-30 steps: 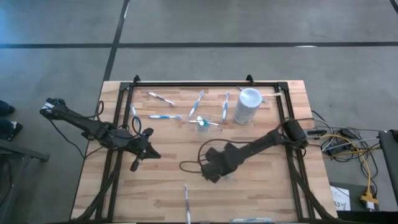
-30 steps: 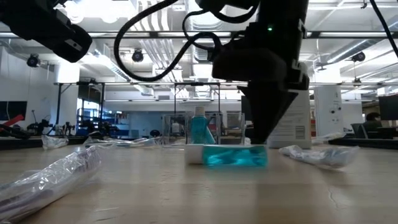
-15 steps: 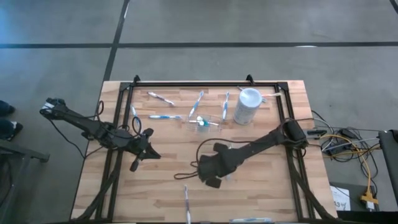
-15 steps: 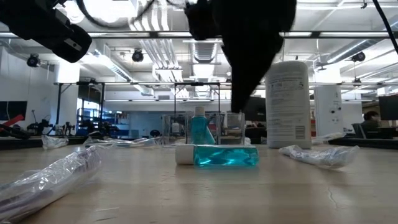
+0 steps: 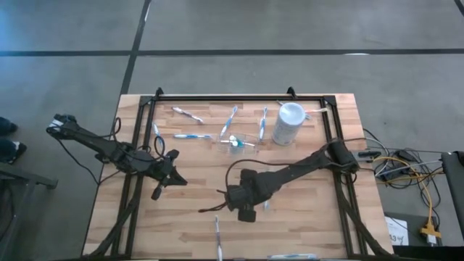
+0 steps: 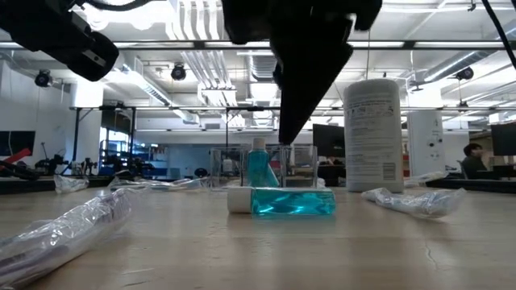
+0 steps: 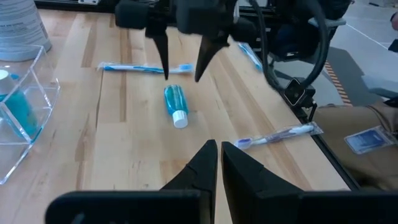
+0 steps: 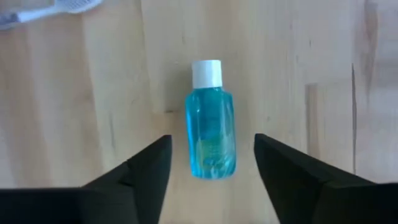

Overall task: Pick & Place toothbrushing station
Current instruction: Put the mouthwash into the transparent organizer

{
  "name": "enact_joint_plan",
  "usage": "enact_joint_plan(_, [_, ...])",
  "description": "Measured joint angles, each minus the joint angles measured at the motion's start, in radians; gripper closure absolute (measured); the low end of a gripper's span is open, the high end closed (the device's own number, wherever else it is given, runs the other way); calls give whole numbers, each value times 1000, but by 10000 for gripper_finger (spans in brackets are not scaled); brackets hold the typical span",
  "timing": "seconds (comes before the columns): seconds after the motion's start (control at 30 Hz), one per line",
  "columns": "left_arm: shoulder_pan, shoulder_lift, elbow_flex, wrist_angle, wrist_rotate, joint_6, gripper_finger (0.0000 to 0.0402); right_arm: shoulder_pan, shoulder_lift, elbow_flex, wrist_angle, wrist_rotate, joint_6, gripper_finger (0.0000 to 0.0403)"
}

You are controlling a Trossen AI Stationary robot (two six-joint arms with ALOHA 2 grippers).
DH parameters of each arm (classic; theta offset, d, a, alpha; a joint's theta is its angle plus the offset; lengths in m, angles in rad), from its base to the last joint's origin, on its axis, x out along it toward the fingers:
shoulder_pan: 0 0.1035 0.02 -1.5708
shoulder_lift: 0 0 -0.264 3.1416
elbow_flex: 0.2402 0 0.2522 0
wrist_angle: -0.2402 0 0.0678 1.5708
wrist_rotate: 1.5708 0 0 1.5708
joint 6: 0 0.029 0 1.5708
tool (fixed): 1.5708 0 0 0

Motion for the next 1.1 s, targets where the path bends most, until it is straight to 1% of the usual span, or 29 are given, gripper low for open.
enact_joint_plan(0.1, [0, 1, 0, -3, 0, 0, 376, -2, 27, 0, 5, 0, -41, 144])
enact_joint_plan(0.23, [0, 1, 0, -8, -1, 1, 376, -7, 55, -2, 0, -10, -42, 128])
enact_joint_plan(0.37, [0, 1, 0, -9, -1, 6, 376, -11, 86, -3, -12, -14, -60, 125])
enact_joint_plan(0.5, [0, 1, 0, -9, -2, 6, 376, -12, 127, -1, -13, -19, -83, 134])
enact_joint_plan(0.6, [0, 1, 0, -9, -4, 6, 376, -14, 145, 2, -13, -31, -85, 153])
enact_joint_plan(0.67, [0, 1, 0, -8, -5, 6, 376, -16, 152, 3, -13, -47, -87, 173])
enact_joint_plan(0.93, [0, 1, 0, -7, -4, 6, 376, -13, 161, 1, -6, -44, -87, 296])
enact_joint_plan(1.0, [0, 1, 0, -7, -4, 5, 376, -12, 160, 1, -5, -43, -86, 313])
enact_joint_plan(1.1, [0, 1, 0, -7, -4, 2, 376, -11, 157, 0, -3, -40, -68, 316])
